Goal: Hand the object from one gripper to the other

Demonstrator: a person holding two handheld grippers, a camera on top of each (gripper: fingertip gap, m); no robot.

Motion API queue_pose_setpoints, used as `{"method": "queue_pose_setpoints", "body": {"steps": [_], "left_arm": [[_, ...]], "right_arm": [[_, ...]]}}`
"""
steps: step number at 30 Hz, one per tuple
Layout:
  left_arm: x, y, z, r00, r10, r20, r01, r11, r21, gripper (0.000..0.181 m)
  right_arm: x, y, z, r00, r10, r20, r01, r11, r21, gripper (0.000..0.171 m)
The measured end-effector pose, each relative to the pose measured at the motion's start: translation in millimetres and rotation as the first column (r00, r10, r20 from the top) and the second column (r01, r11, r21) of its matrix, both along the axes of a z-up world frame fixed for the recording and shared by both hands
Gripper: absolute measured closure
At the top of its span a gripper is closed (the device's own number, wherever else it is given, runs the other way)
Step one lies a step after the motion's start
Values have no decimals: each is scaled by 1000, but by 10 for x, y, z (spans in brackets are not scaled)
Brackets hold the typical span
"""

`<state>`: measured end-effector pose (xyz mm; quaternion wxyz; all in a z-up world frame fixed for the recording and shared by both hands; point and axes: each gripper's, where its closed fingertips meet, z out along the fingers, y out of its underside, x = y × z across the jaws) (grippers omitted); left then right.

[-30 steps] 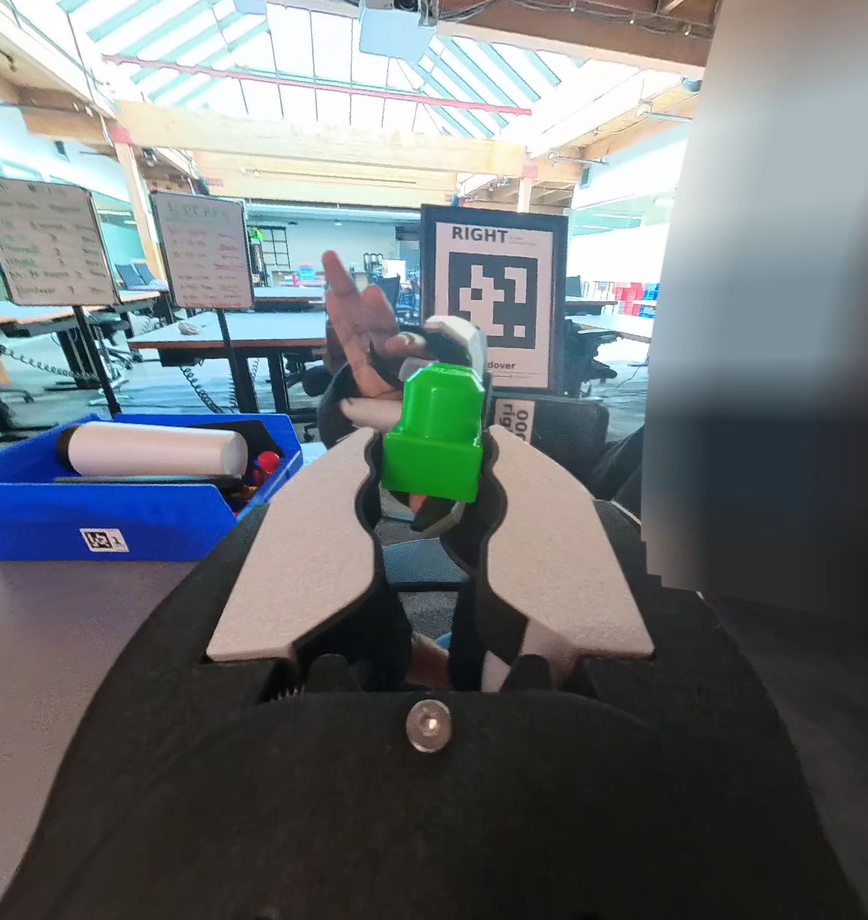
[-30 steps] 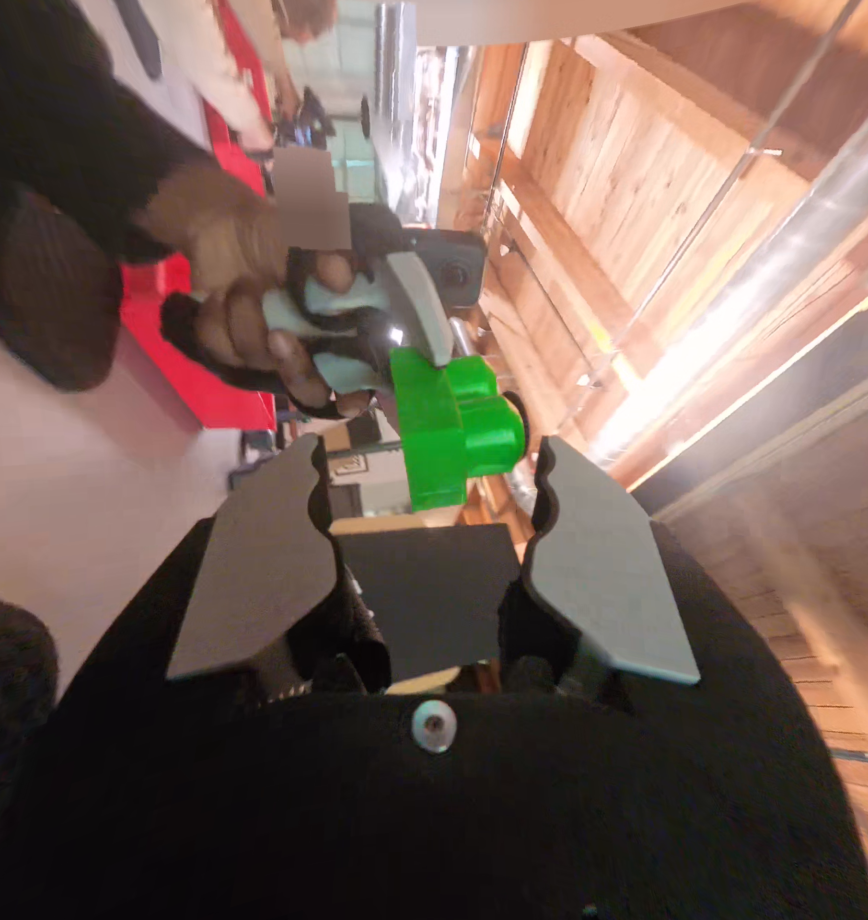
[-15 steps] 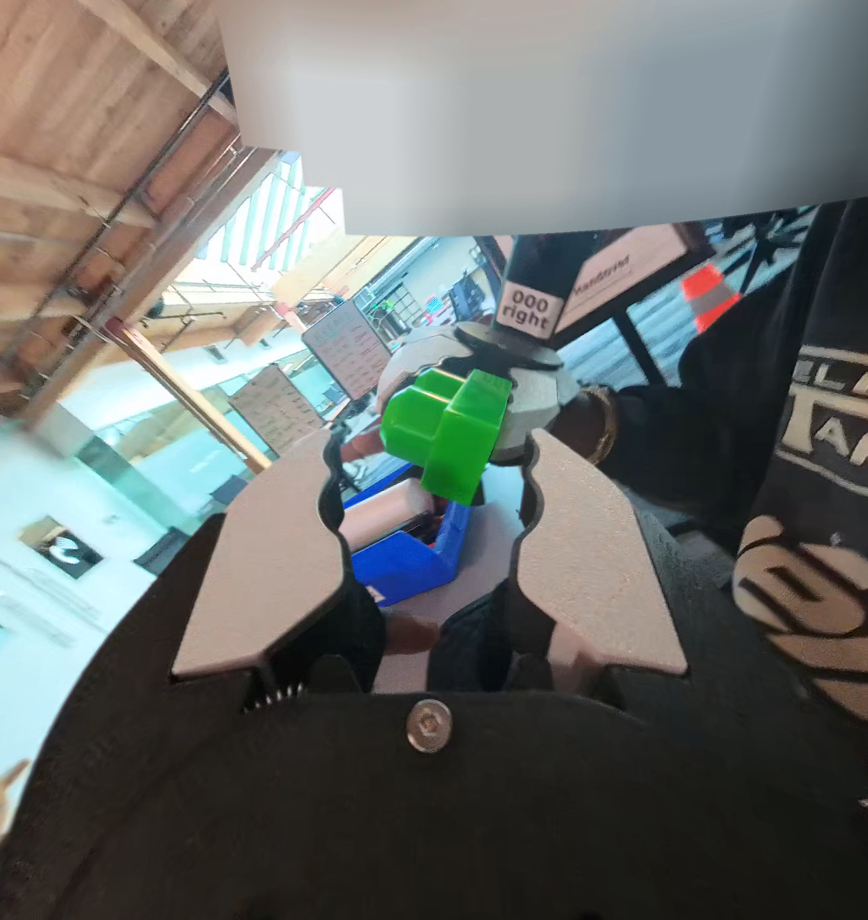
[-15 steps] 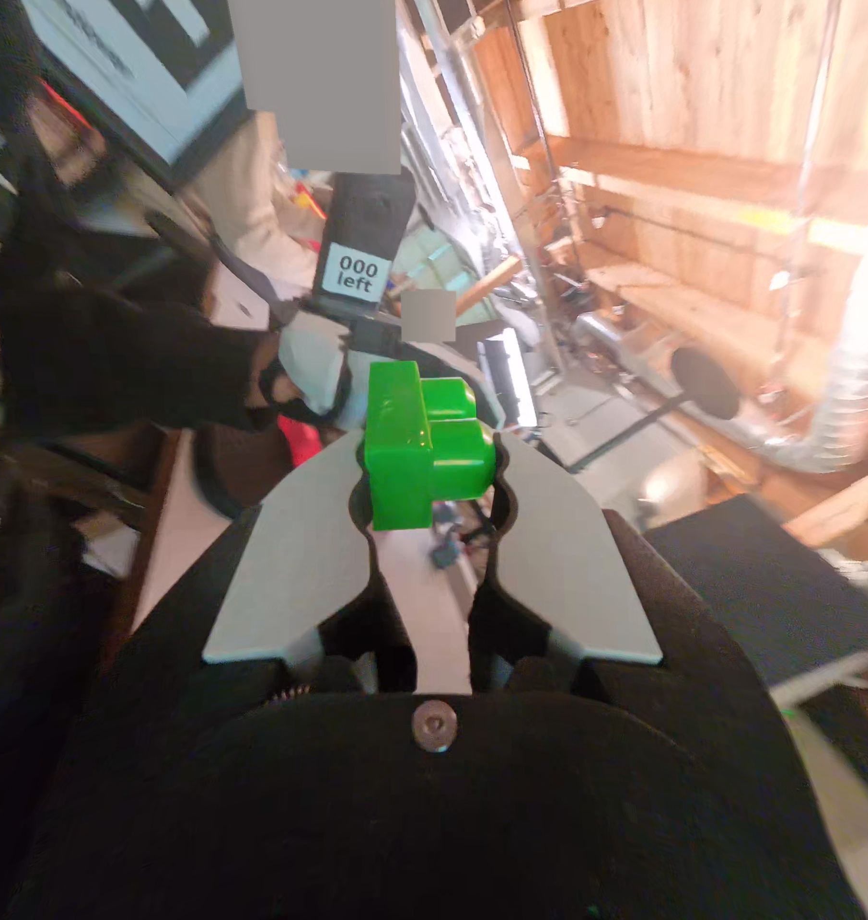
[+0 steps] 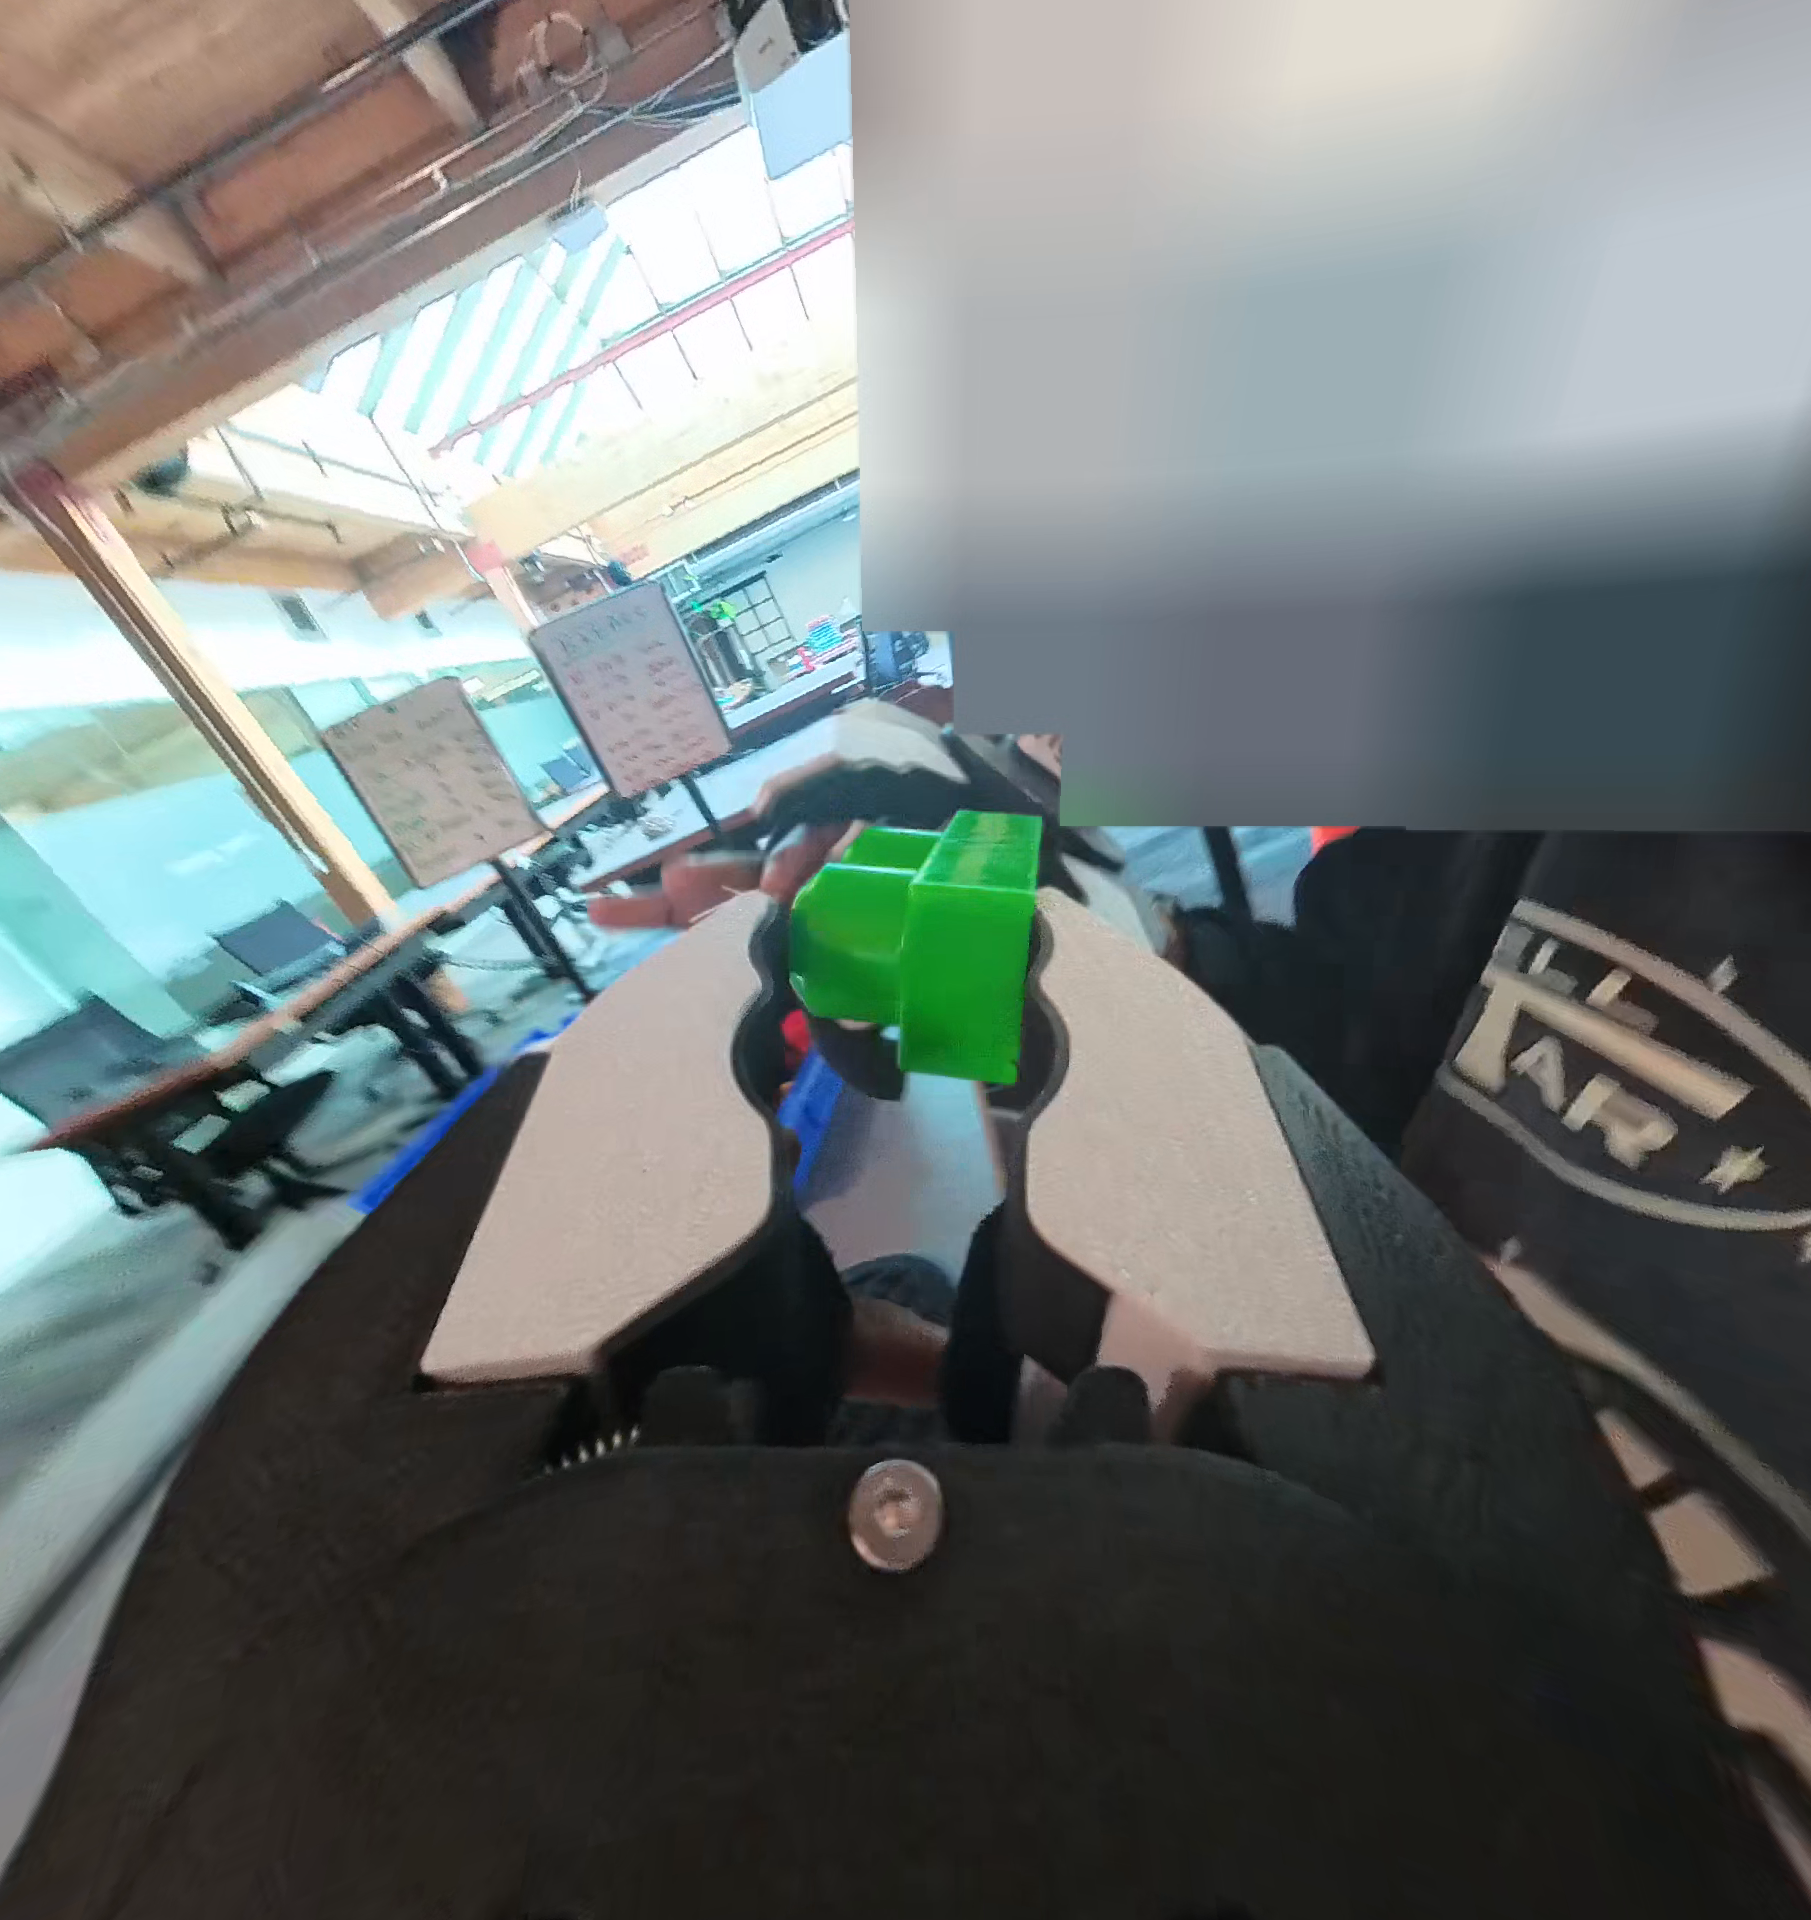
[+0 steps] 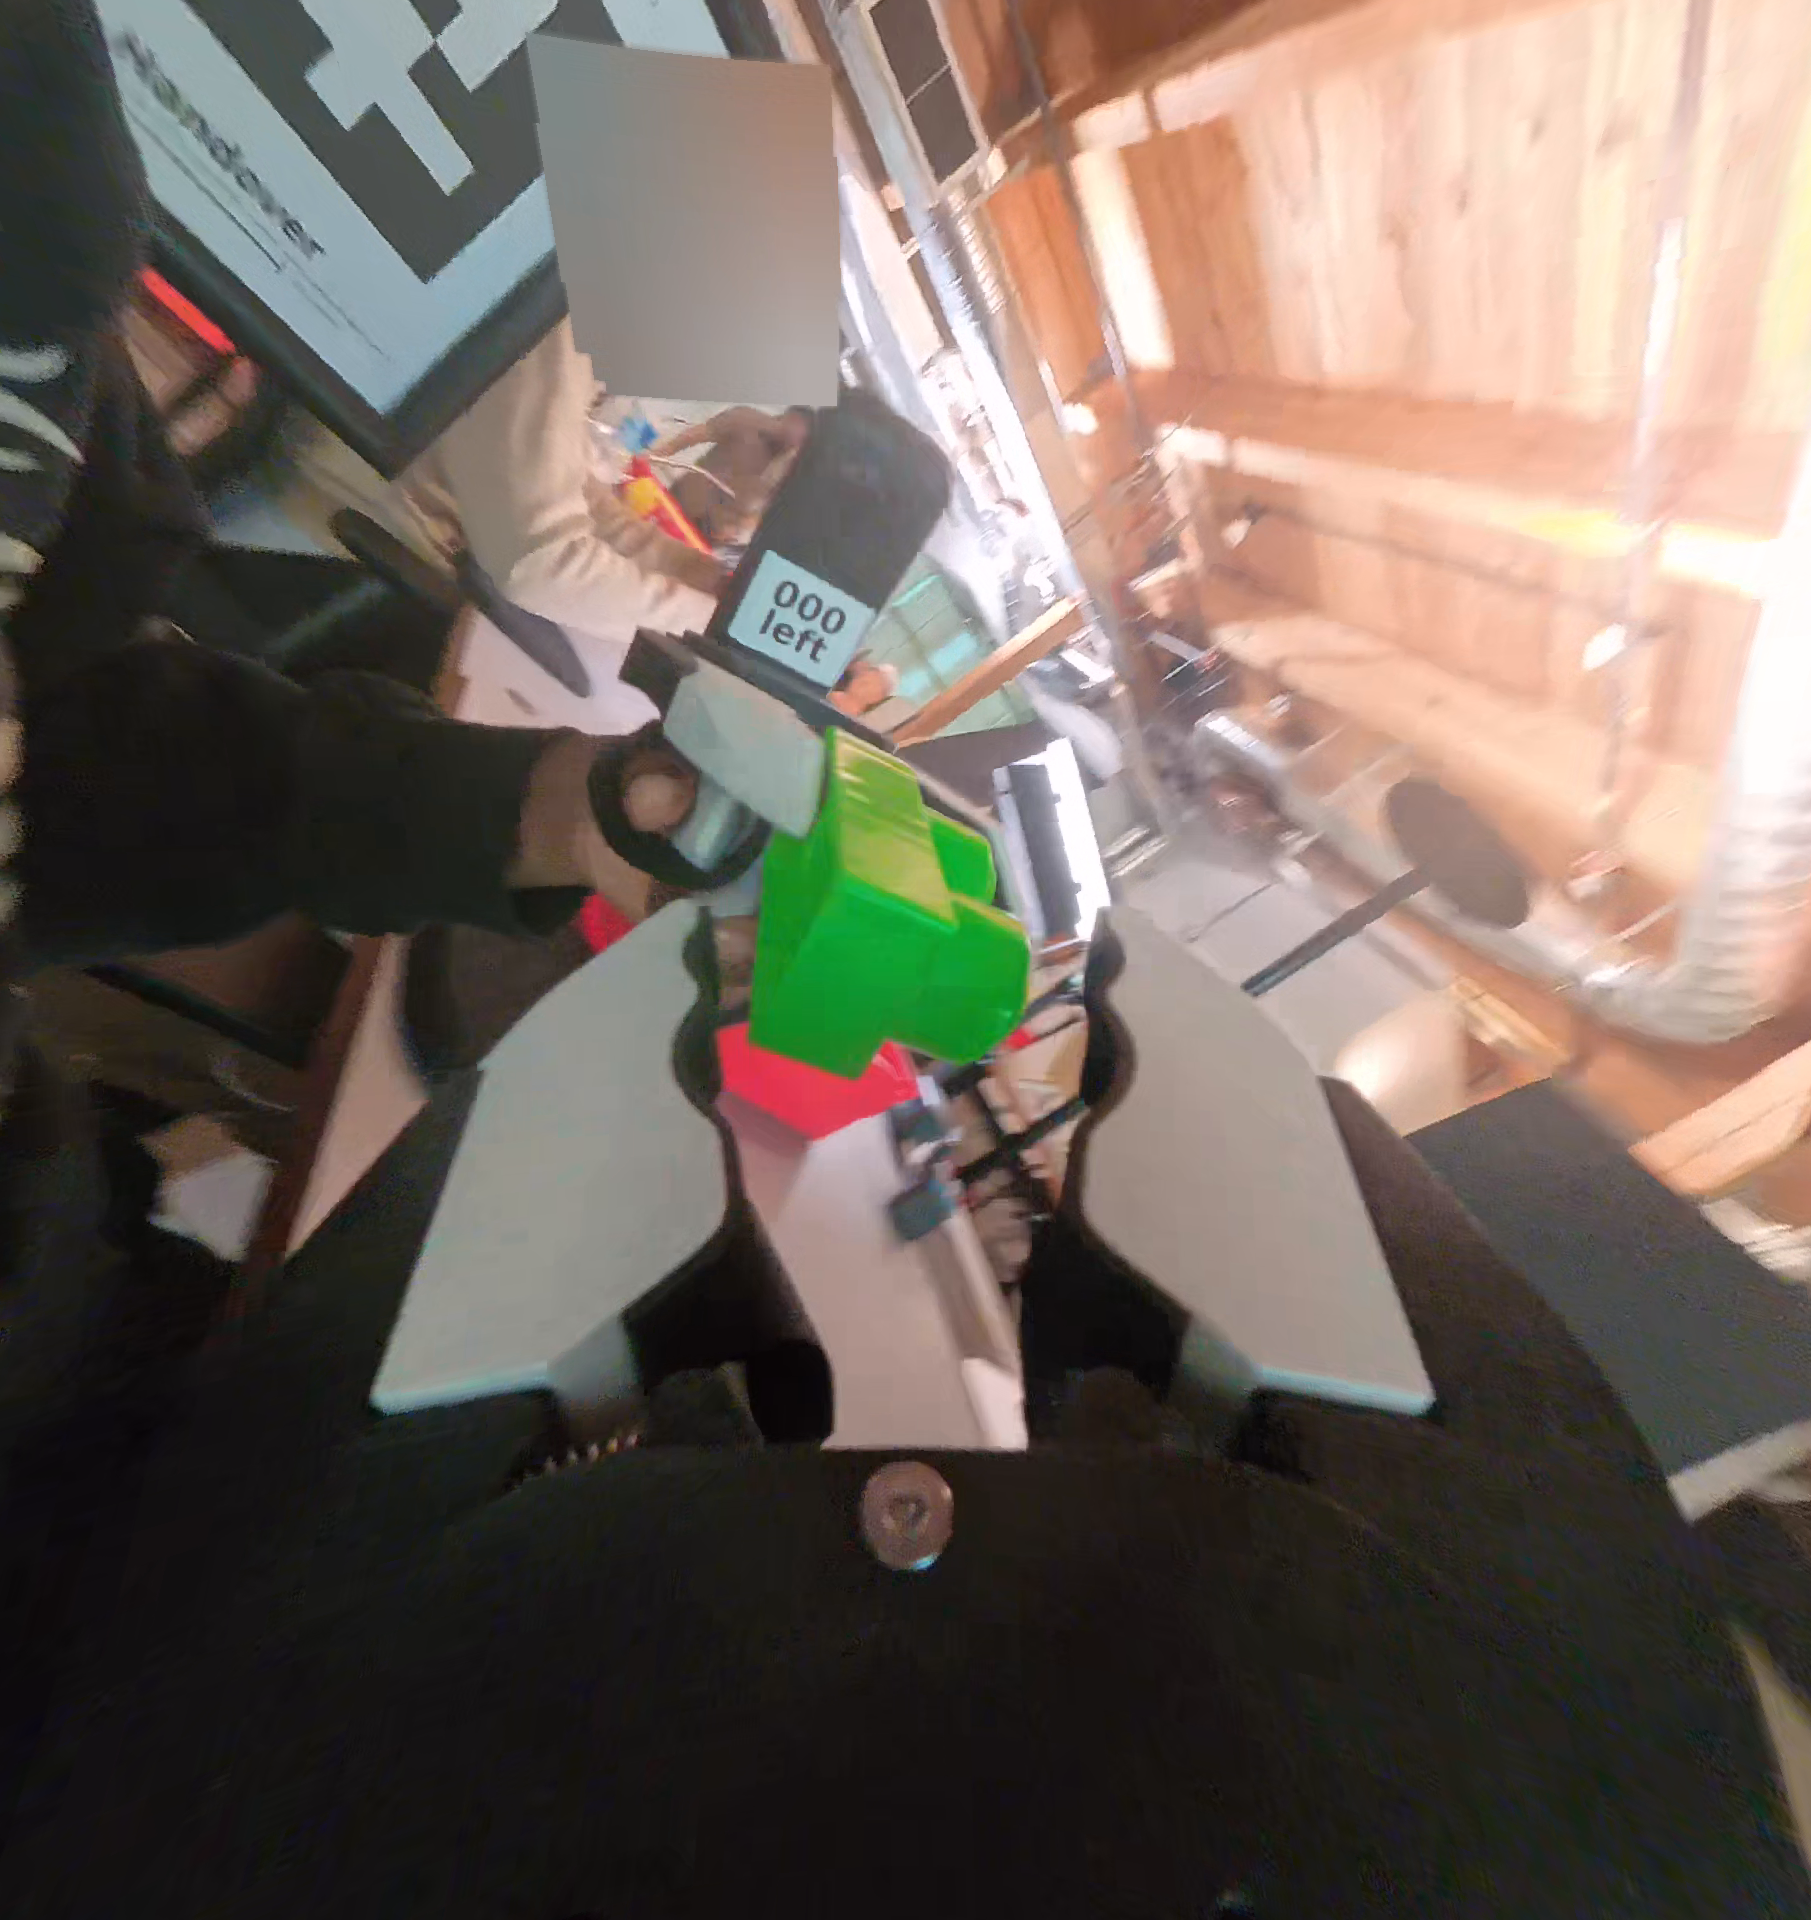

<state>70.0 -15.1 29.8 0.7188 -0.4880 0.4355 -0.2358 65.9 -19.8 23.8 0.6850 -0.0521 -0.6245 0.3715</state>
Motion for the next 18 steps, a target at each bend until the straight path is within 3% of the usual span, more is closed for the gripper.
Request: {"method": "queue_pose_setpoints", "body": {"steps": [4,7,11,14,18], "left_arm": [[-54,20,62,981,-88,176,125,969,-213,139],[-54,55,-7,975,-110,193,166,938,-305,139],[-36,95,-64,978,-100,183,159,924,-348,137],[-51,99,-54,985,-85,148,123,954,-273,131],[-83,28,77,995,-21,94,18,999,27,122]], "right_arm": [[9,22,40,960,-155,-232,219,934,282,92],[-13,26,34,911,-220,-348,359,838,412,100],[-4,-14,2,918,-197,-344,342,834,434,121],[-23,21,-9,939,-210,-273,308,868,389,132],[-11,90,66,980,-165,-115,181,972,152,133]]}}
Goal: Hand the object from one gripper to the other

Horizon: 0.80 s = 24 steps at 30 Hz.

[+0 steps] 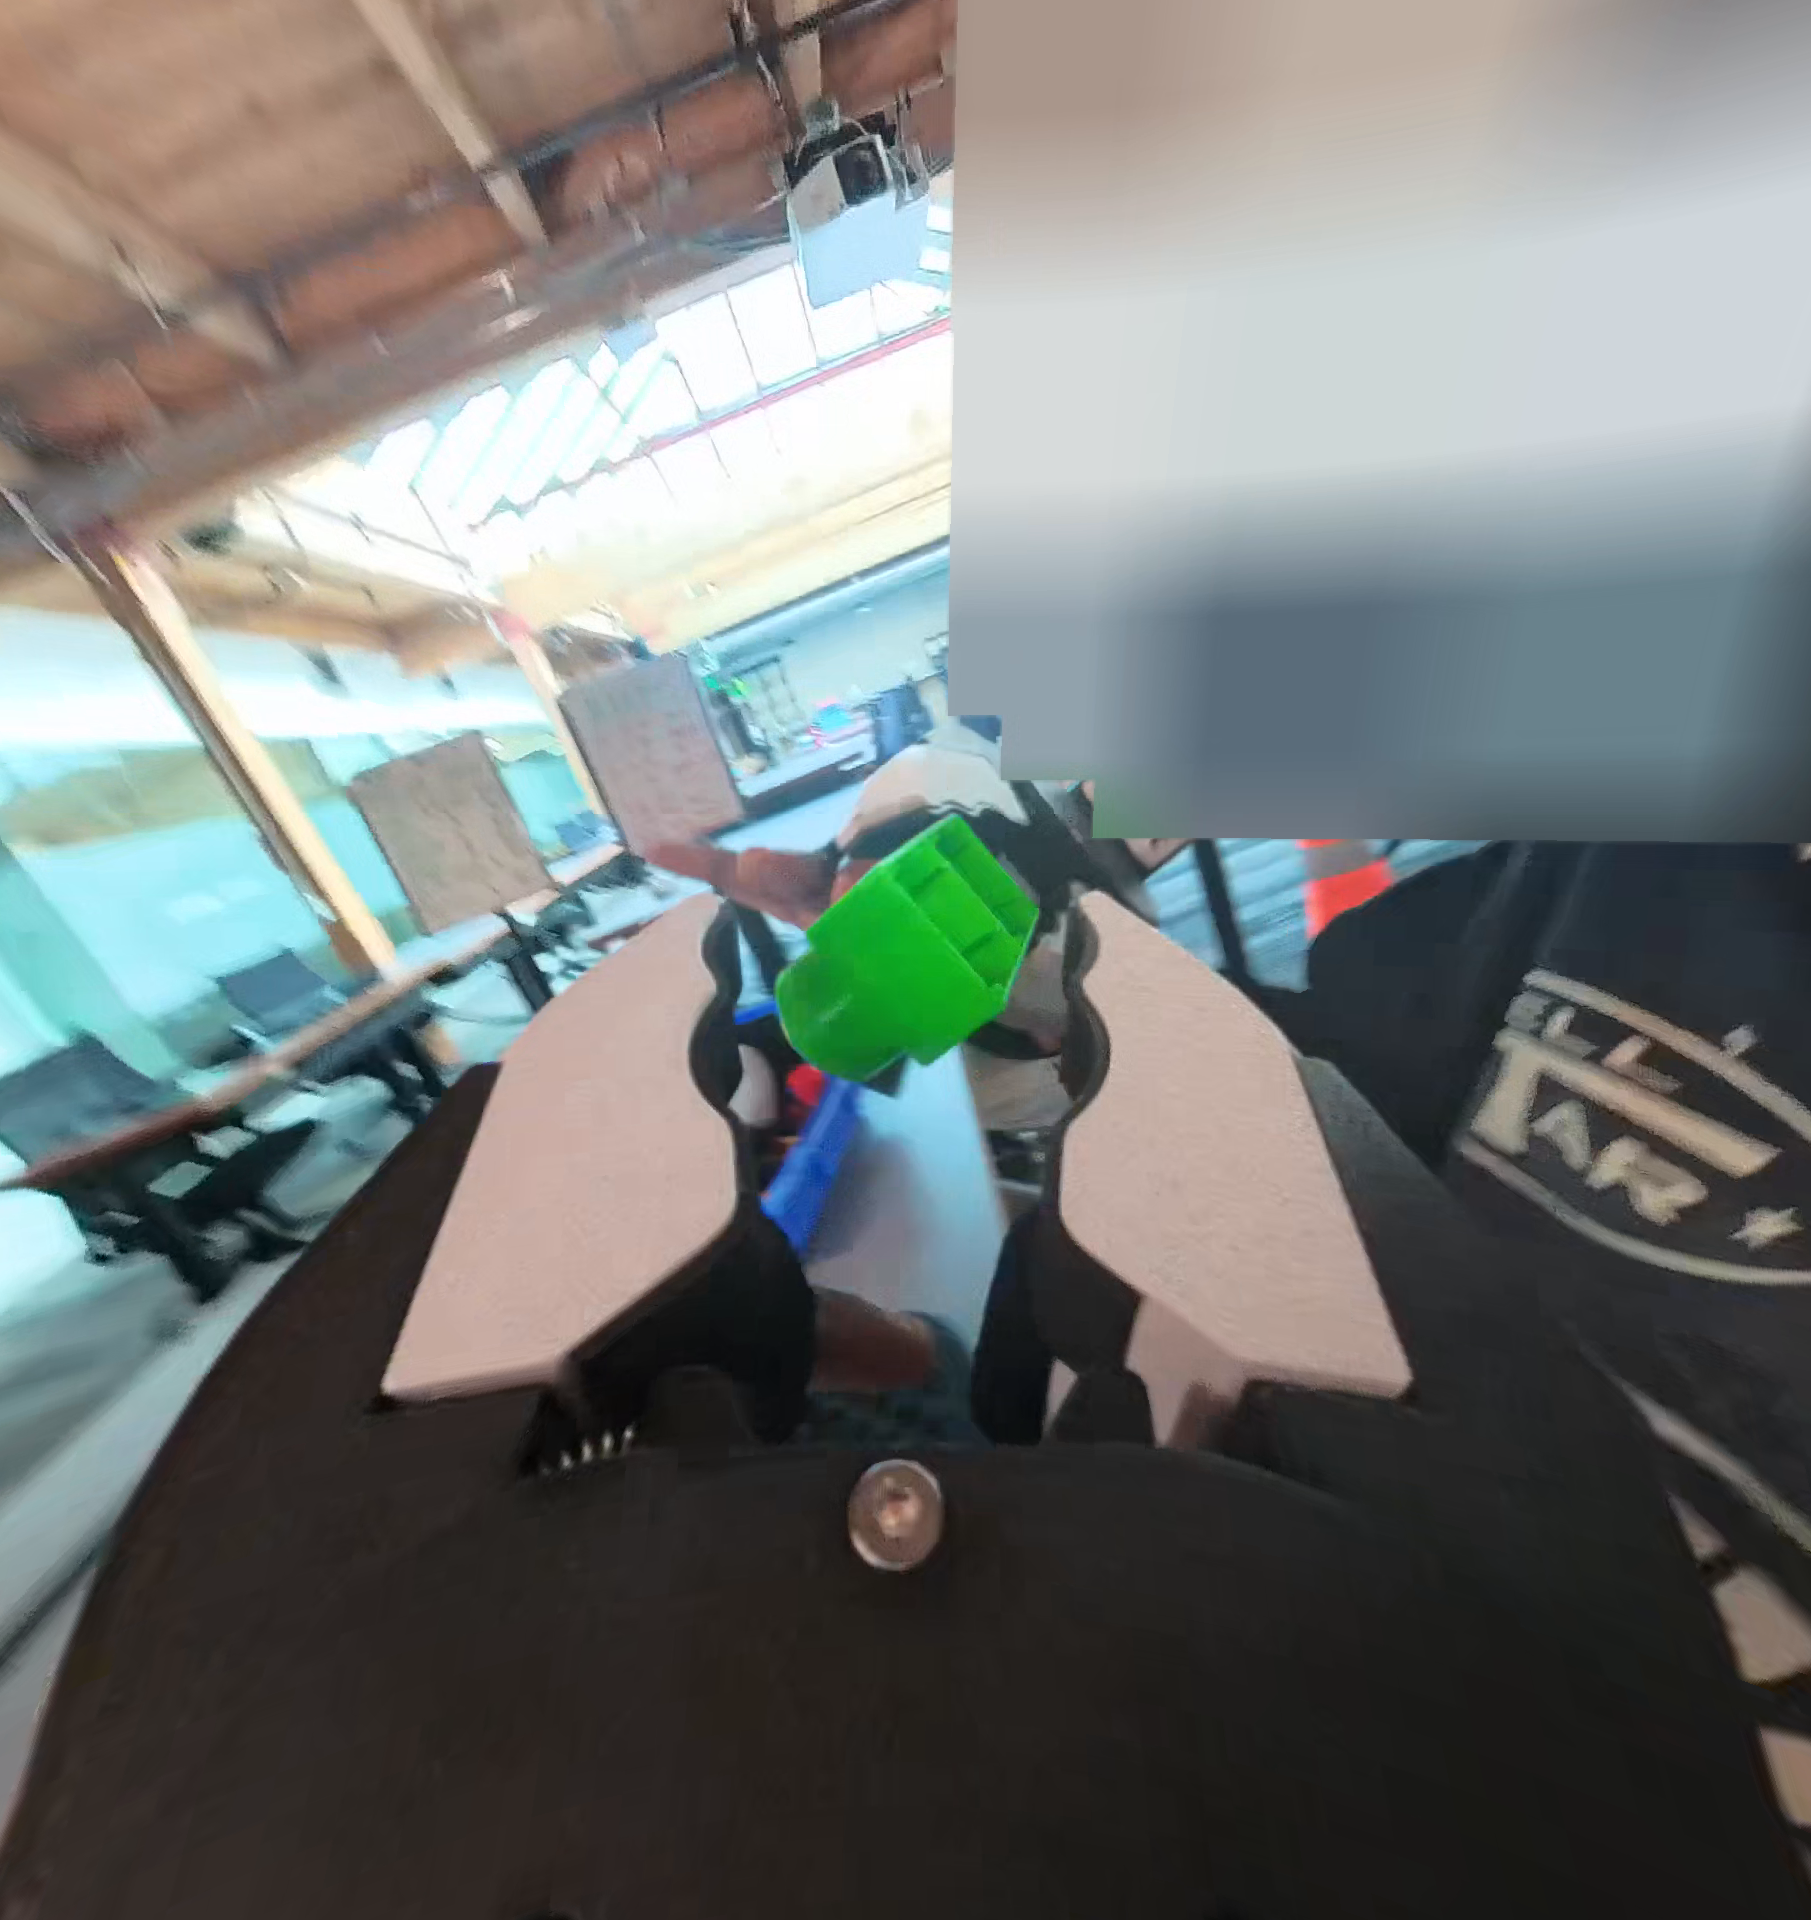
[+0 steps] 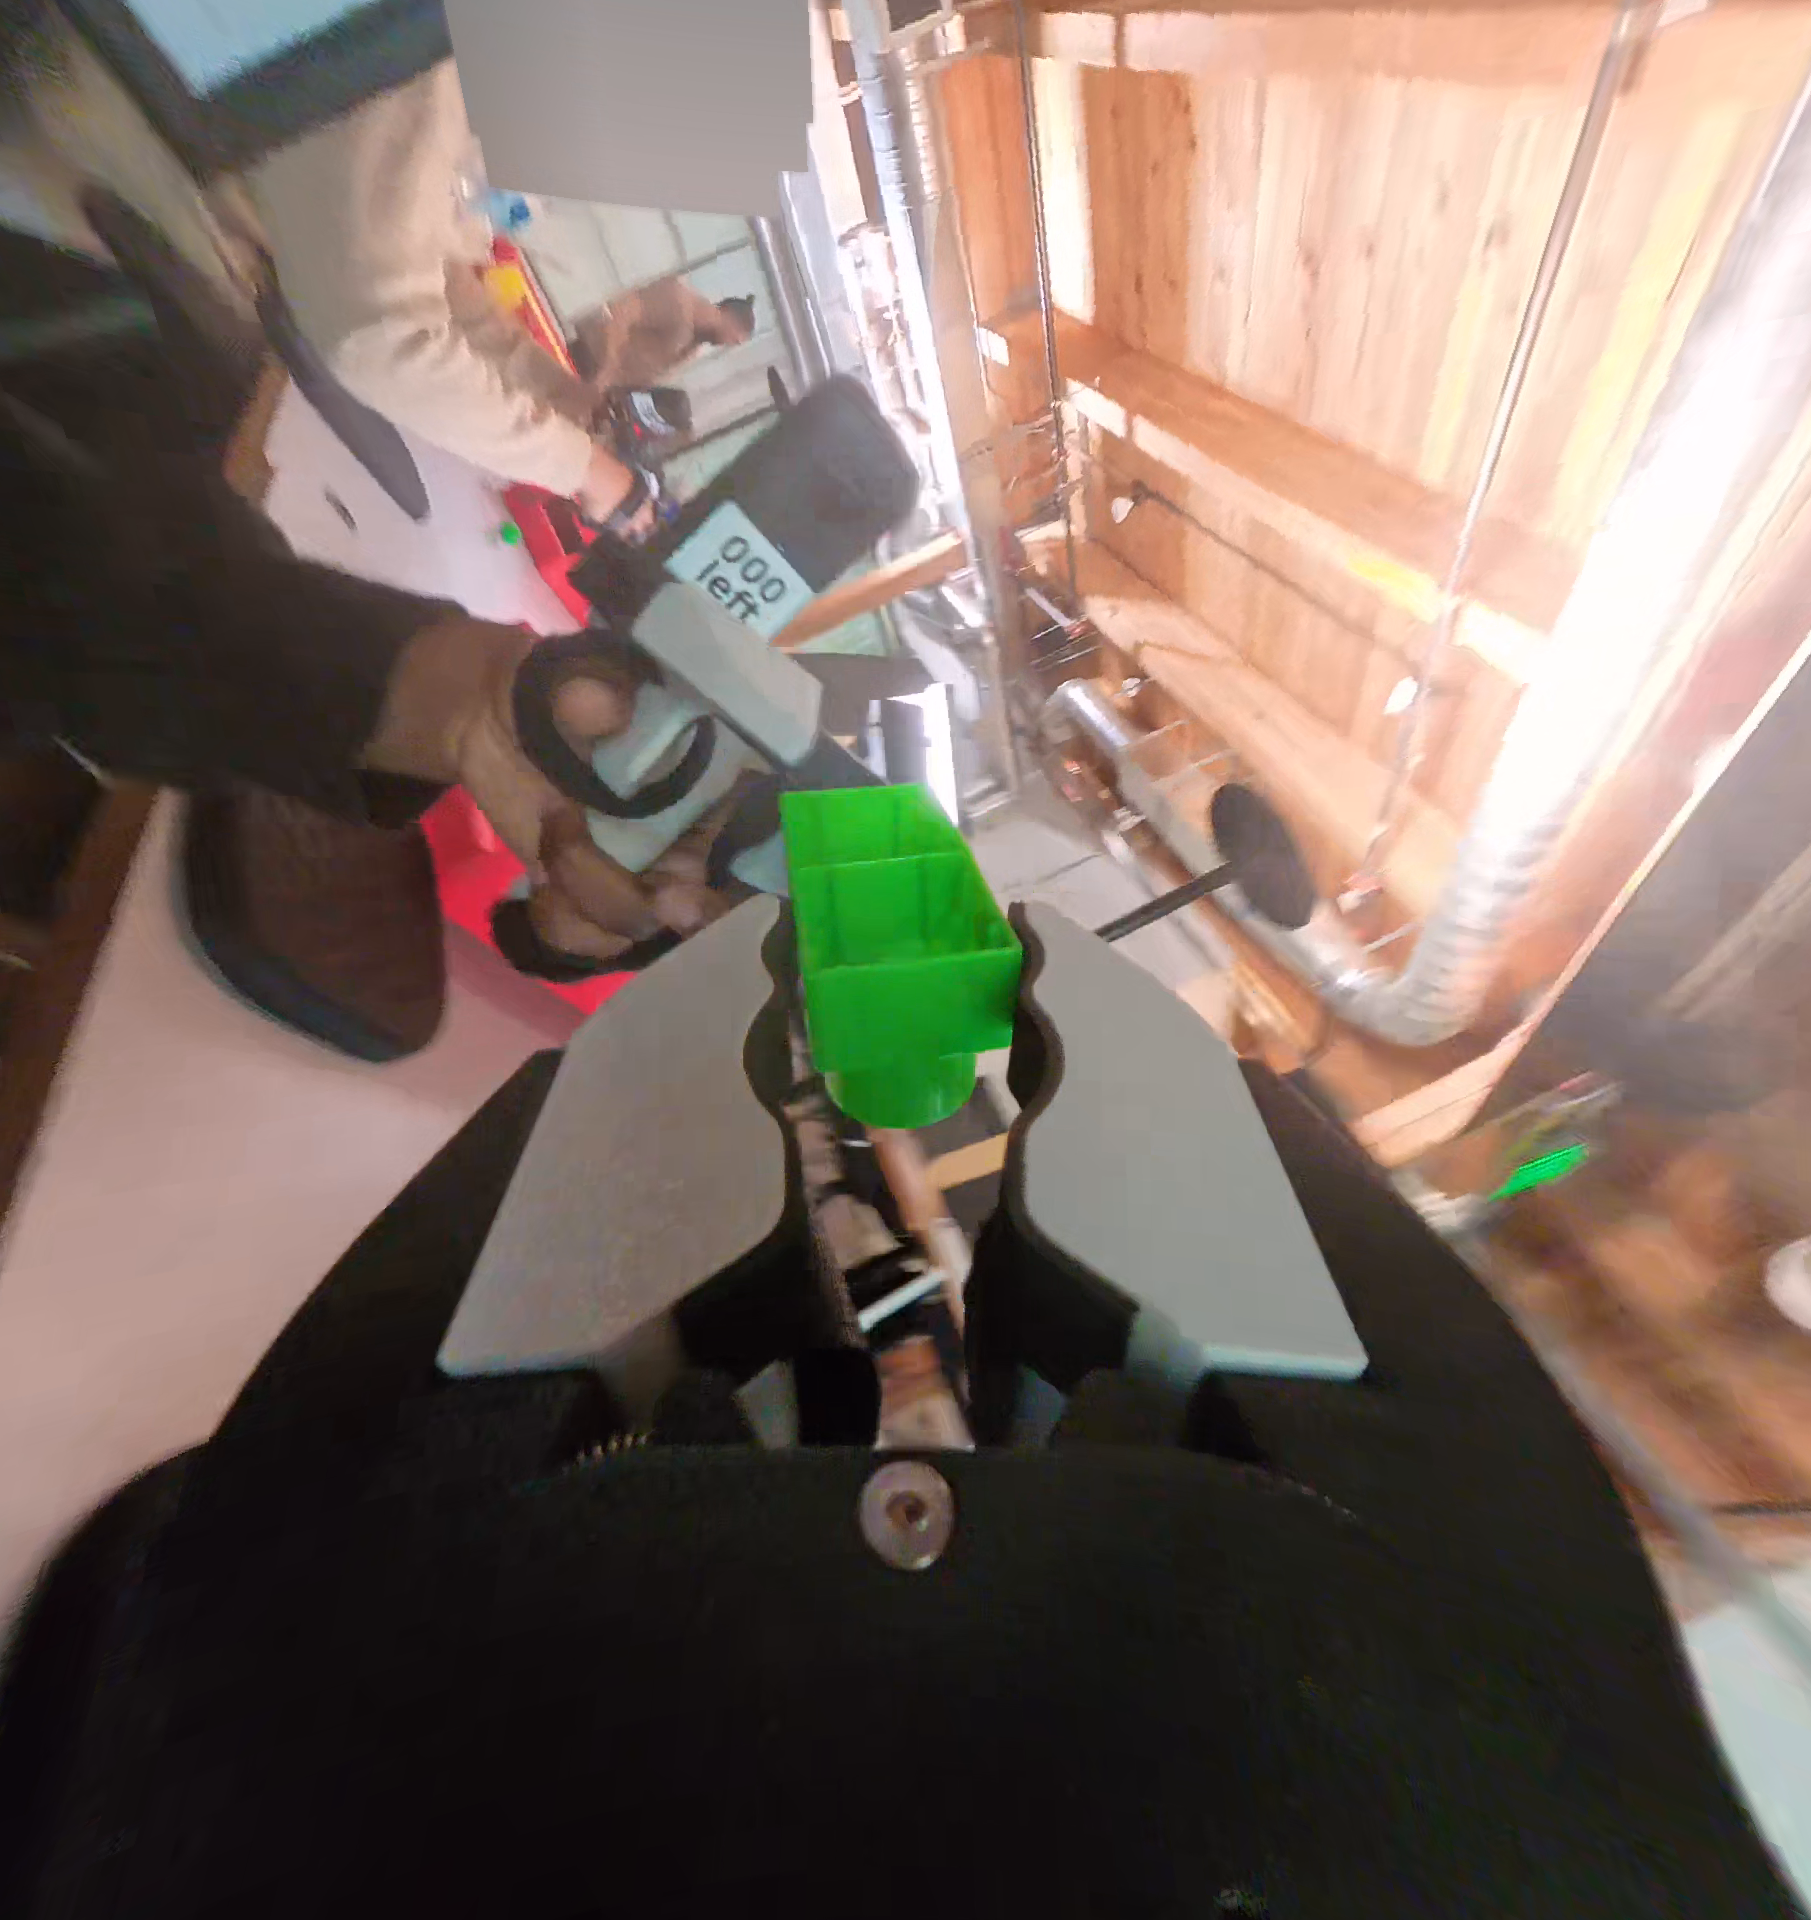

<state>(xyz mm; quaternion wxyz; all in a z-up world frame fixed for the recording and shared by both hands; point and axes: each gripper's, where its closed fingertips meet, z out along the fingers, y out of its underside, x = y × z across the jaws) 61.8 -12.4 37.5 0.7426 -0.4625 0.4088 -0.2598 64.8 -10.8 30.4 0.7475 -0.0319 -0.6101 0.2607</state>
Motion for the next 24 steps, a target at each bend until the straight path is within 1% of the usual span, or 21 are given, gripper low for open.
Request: {"method": "queue_pose_setpoints", "body": {"steps": [3,5,6,8,10,12,14,15,16,17,18,20,22,24], "left_arm": [[-9,7,-17,986,131,-106,-114,981,157,122],[15,17,-65,967,186,-172,-149,967,208,123],[30,16,-75,962,198,-186,-156,963,222,127],[62,4,-88,962,191,-195,-148,965,215,143],[71,5,-90,968,167,-189,-134,976,172,145],[62,24,-115,974,131,-185,-117,990,85,146],[70,13,-104,989,65,-136,-67,998,-10,146],[66,11,-82,995,32,-91,-39,997,-72,146],[60,9,-72,999,-2,-52,-5,991,-136,146],[49,6,-66,999,-35,-17,31,981,-194,146],[32,6,-57,998,-60,19,63,969,-238,146],[11,3,-58,992,-104,66,119,945,-305,146],[4,14,-80,988,-123,89,147,924,-354,146],[9,37,-117,988,-125,91,151,907,-394,146]], "right_arm": [[12,11,6,984,141,108,-111,964,-242,133],[26,-15,1,956,248,154,-175,909,-377,133],[27,-21,-8,942,287,173,-190,883,-430,133],[28,-24,-14,922,337,189,-205,842,-499,133],[33,-22,-10,916,355,188,-214,827,-520,133],[28,-14,-16,918,346,191,-207,832,-515,133],[38,-31,-5,927,336,169,-222,851,-476,131],[49,-43,9,938,318,137,-235,876,-420,122],[60,-52,19,954,284,100,-235,909,-344,106],[58,-47,18,970,232,71,-207,944,-259,95],[46,-26,14,985,165,43,-156,973,-170,88],[8,25,-17,1000,20,-20,-19,999,27,86],[-25,65,-60,991,-97,-91,115,971,211,84],[-48,57,-91,983,-136,-126,168,941,295,90]]}}
